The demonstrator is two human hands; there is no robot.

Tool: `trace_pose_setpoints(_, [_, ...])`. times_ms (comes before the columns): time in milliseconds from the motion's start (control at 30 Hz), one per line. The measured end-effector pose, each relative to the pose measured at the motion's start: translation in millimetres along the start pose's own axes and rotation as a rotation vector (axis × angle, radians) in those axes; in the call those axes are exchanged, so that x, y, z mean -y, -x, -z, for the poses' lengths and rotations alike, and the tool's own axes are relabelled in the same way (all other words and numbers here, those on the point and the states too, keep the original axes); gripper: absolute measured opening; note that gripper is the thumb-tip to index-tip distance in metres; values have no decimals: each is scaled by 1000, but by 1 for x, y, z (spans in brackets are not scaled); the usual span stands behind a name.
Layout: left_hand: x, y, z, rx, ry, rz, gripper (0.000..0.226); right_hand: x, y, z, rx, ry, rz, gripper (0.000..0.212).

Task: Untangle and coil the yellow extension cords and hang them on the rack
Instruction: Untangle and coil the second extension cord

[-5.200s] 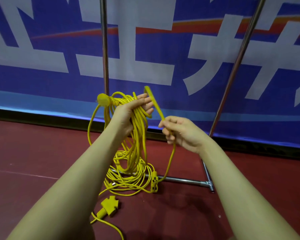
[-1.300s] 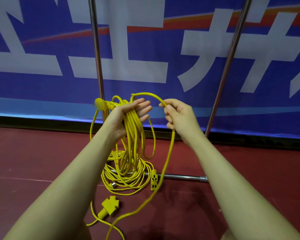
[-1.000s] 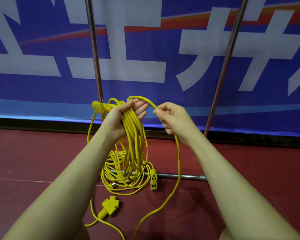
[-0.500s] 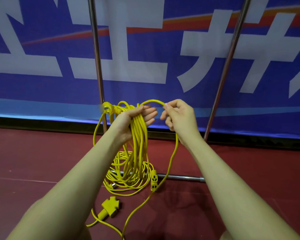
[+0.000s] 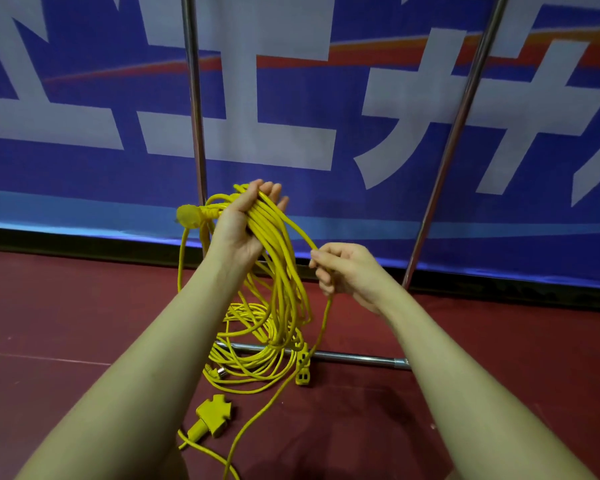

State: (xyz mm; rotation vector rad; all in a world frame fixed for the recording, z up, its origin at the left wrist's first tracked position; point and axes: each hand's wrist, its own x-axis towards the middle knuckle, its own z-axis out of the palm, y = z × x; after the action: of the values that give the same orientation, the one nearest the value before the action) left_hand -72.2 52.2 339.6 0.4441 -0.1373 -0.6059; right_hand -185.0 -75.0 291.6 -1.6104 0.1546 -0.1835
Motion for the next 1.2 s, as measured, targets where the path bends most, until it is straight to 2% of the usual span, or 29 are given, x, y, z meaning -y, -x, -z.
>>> trace_pose_setpoints(100, [-5, -2, 4, -14, 45, -15, 21, -15, 0, 14, -58, 7, -60, 21])
trace_pose_setpoints(233, [-8, -1, 3, 44, 89, -38, 19, -29, -3, 22, -176, 336, -136, 44])
trace_pose_setpoints(333, [-10, 2, 2, 95, 39, -35, 18, -37, -8, 25, -253, 433, -125, 45])
trace_pose_setpoints(400, [-9, 6, 1, 119, -21, -23, 17, -38, -11, 28, -281, 317, -110, 37])
trace_pose_setpoints(533, [-5, 11, -2, 120, -90, -10, 15, -26, -13, 32, -410, -254, -50, 25])
trace_pose_setpoints(567, [-5, 11, -2, 120, -89, 1, 15, -24, -14, 32, -434, -289, -38, 24])
trace_pose_setpoints(700, [-3, 11, 3, 144, -108, 54, 18, -26, -14, 32, -439, -151, -87, 22])
trace_pose_setpoints(767, [0, 11, 5, 166, -237, 87, 20, -23, -15, 34, -453, -300, -130, 19])
trace_pose_setpoints(867, [9, 12, 13, 196, -520, 133, 22, -7, -14, 36, -482, -726, -187, 19])
trace_pose_setpoints(967, [16, 12, 19, 237, -793, 198, 23, 14, -12, 42, -486, -1051, -131, 20])
trace_pose_setpoints(1067, [24, 15, 23, 320, -1042, 323, 20, 32, -8, 38, -465, -1126, -35, 16])
trace_pose_setpoints(1200, [39, 23, 28, 370, -956, 429, 13, 50, -5, 29, -391, -1163, 40, 21])
